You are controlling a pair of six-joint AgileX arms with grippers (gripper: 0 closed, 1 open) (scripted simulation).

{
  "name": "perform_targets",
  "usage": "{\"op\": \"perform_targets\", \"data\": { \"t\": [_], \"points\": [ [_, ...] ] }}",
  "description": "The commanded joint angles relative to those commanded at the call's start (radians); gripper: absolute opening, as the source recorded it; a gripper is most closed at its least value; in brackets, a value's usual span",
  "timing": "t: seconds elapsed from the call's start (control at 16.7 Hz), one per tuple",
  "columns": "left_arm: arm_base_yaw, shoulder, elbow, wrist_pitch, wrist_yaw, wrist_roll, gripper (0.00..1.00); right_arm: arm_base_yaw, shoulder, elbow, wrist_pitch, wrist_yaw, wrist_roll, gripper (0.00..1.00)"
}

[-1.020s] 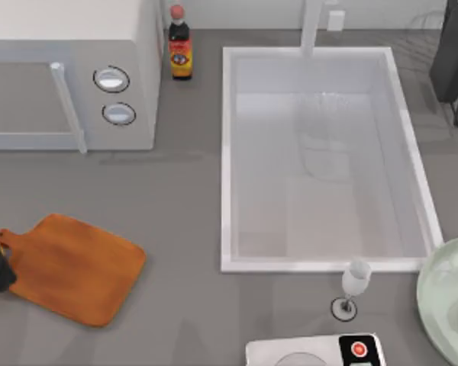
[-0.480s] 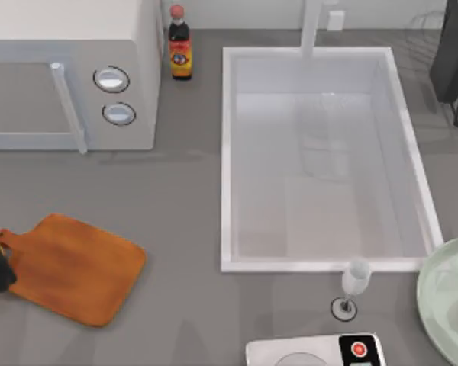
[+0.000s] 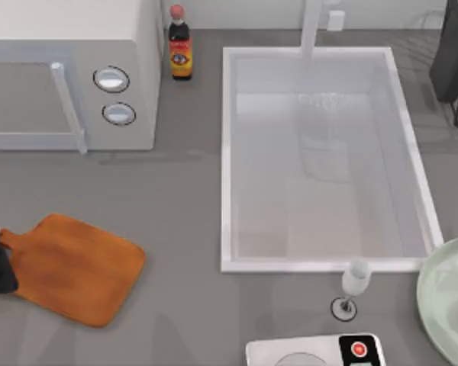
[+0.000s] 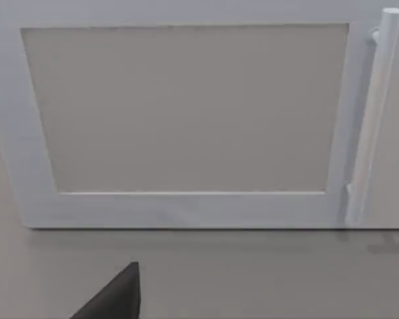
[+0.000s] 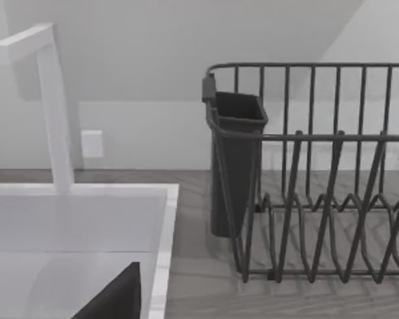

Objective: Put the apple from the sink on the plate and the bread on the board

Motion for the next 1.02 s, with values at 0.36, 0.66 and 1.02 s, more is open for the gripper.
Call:
{"op": "perform_targets", "data": {
  "t": [0.36, 0.66, 1.02],
  "points": [
    [0.027, 0.331, 0.238, -0.192, 0.0, 0.062, 1.0, 0.0, 0.0, 0.0, 0.0, 0.0, 0.0, 1.0],
    [0.054, 0.674, 0.477, -0.397, 0.003, 0.123, 1.0, 0.0, 0.0, 0.0, 0.0, 0.0, 0.0, 1.0],
    [0.087, 1.085, 0.744, -0.646, 0.005, 0.195, 1.0, 0.0, 0.0, 0.0, 0.0, 0.0, 0.0, 1.0]
  ]
}}
